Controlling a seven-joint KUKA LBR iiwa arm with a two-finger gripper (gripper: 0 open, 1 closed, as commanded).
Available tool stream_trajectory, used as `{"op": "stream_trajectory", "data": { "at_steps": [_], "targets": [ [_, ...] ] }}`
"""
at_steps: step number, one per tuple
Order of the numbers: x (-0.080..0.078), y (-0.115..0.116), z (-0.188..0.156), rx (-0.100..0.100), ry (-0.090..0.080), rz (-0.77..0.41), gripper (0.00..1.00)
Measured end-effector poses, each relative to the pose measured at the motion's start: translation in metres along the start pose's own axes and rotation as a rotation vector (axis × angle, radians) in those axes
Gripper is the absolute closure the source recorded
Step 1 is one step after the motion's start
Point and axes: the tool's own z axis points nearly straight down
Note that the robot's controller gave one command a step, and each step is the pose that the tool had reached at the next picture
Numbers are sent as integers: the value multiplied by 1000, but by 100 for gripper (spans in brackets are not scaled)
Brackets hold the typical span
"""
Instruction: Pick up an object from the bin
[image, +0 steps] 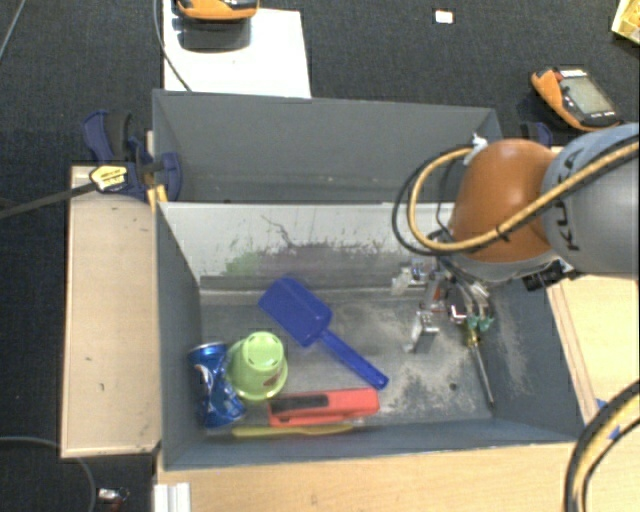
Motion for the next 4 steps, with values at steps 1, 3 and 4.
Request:
{"op": "stream_trajectory", "data": {
  "at_steps": [1, 3, 4],
  "targets": [
    [0, 0, 0, 0, 0, 0, 0],
    [-9, 5, 1, 0, -2, 7, 0],
    [-8, 7, -1, 0, -4, -4, 0]
  ]
}}
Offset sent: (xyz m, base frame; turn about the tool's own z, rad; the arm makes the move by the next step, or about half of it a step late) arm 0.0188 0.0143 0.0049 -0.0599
